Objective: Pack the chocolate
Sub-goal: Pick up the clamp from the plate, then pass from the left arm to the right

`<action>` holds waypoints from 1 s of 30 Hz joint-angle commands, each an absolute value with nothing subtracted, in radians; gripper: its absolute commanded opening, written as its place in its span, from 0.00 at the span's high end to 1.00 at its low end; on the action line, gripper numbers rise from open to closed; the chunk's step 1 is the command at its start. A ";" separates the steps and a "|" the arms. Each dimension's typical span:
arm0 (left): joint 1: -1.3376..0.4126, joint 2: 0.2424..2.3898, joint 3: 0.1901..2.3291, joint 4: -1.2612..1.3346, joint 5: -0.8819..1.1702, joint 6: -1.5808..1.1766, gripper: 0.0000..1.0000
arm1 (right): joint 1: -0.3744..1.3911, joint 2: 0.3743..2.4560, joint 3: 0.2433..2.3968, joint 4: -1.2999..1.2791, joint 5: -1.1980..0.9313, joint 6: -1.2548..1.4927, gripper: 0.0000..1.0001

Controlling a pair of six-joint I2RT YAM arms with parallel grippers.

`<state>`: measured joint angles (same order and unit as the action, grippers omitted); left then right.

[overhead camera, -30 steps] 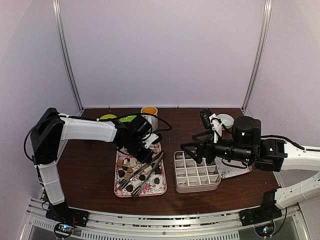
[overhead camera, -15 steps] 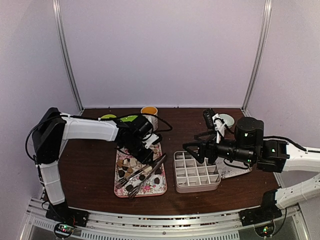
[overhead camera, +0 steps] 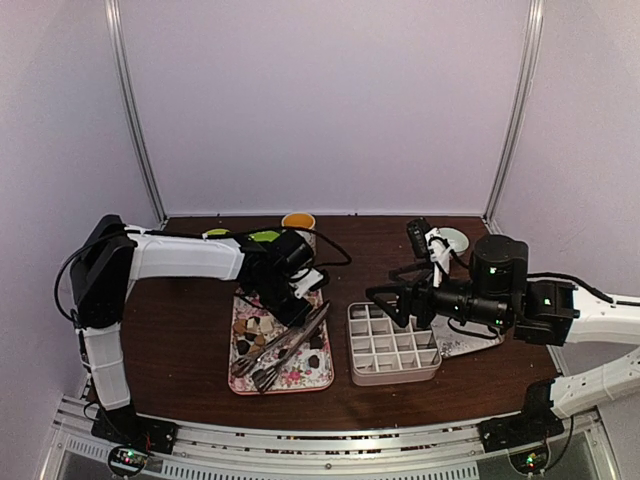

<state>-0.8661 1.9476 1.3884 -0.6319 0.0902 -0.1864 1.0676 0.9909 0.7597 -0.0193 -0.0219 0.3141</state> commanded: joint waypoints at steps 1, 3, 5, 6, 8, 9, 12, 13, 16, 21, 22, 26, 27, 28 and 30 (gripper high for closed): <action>-0.877 1.912 1.461 -0.737 0.058 -0.165 1.00 | 1.070 0.966 0.750 -0.016 0.000 0.314 0.25; -0.879 1.870 1.471 -0.767 0.054 -0.164 1.00 | 1.071 0.968 0.750 -0.011 -0.003 0.318 0.25; -0.879 1.816 1.475 -0.785 0.050 -0.167 1.00 | 1.071 0.973 0.748 0.000 -0.014 0.324 0.25; -0.879 1.788 1.474 -0.788 0.048 -0.173 1.00 | 1.070 0.976 0.749 0.007 -0.020 0.330 0.25; -0.879 1.719 1.472 -0.783 0.050 -0.192 1.00 | 1.070 0.988 0.753 0.028 -0.045 0.345 0.25; -0.879 1.687 1.471 -0.775 0.054 -0.202 1.00 | 1.070 0.995 0.754 0.041 -0.060 0.356 0.25; -0.880 1.578 1.465 -0.718 0.082 -0.239 1.00 | 1.072 1.026 0.768 0.082 -0.118 0.392 0.25; -0.879 1.547 1.462 -0.690 0.098 -0.254 1.00 | 1.075 1.042 0.779 0.091 -0.130 0.404 0.25; -0.879 1.465 1.440 -0.579 0.169 -0.304 1.00 | 1.101 1.094 0.835 0.118 -0.163 0.407 0.23; -0.879 1.349 1.357 -0.333 0.265 -0.416 1.00 | 1.129 1.177 0.925 0.155 -0.189 0.420 0.01; -0.879 1.330 1.338 -0.285 0.281 -0.436 1.00 | 1.131 1.189 0.937 0.177 -0.198 0.430 0.00; -0.879 1.259 1.241 -0.079 0.308 -0.488 1.00 | 1.131 1.232 0.980 0.258 -0.254 0.472 0.00; -0.879 1.245 1.218 -0.045 0.312 -0.497 1.00 | 1.131 1.246 0.991 0.273 -0.266 0.482 0.00; -0.879 1.234 1.200 -0.011 0.320 -0.507 1.00 | 1.131 1.261 1.006 0.279 -0.274 0.488 0.00; -0.879 1.218 1.166 0.050 0.350 -0.536 1.00 | 1.133 1.293 1.035 0.274 -0.281 0.488 0.00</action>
